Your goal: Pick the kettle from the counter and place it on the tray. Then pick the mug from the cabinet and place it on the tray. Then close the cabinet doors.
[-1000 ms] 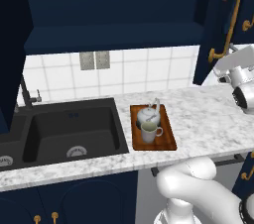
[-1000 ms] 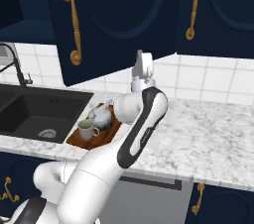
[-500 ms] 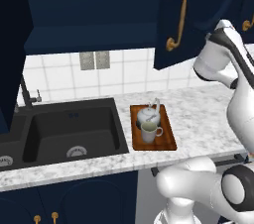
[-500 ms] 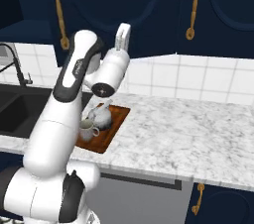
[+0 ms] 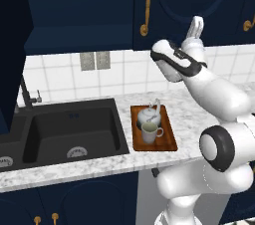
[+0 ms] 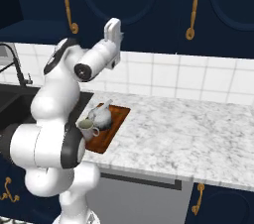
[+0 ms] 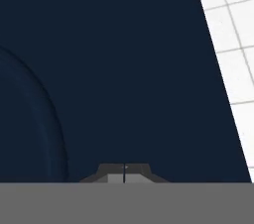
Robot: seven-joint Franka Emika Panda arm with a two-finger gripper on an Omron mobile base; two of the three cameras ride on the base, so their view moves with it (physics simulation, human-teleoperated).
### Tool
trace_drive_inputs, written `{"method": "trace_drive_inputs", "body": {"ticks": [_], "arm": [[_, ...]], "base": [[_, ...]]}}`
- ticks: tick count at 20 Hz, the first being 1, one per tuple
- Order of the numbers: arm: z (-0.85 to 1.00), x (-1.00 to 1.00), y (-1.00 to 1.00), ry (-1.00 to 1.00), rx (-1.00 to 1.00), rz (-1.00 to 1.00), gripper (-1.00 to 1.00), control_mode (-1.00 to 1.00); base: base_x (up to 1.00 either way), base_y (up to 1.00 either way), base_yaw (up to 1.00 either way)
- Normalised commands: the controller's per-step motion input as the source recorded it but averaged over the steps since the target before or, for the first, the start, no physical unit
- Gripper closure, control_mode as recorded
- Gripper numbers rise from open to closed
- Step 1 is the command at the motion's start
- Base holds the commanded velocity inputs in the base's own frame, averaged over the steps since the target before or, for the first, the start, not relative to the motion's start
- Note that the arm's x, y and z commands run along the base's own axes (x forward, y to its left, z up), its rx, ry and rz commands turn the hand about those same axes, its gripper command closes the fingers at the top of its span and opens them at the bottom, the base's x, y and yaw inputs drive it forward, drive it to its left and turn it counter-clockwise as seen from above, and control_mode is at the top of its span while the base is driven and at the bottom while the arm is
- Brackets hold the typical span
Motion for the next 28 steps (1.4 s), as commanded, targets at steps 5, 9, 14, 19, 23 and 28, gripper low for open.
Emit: {"method": "trace_drive_inputs", "body": {"ticks": [5,9,14,19,23,28], "arm": [[0.27,0.65,-0.02,0.27,-0.08,0.33,1.00,-1.00],[0.71,-0.03,-0.06,0.14,-0.13,0.26,1.00,-1.00],[0.73,-0.75,0.00,0.18,-0.25,0.21,1.00,-1.00],[0.76,-0.88,0.00,0.26,-0.27,0.16,1.00,-1.00],[0.46,-1.00,0.00,0.24,-0.23,0.02,1.00,-1.00],[0.15,-0.99,0.02,0.11,-0.16,-0.09,1.00,-1.00]], "base": [[0.00,0.00,0.00],[0.00,0.00,0.00],[0.00,0.00,0.00],[0.00,0.00,0.00],[0.00,0.00,0.00],[0.00,0.00,0.00]]}}
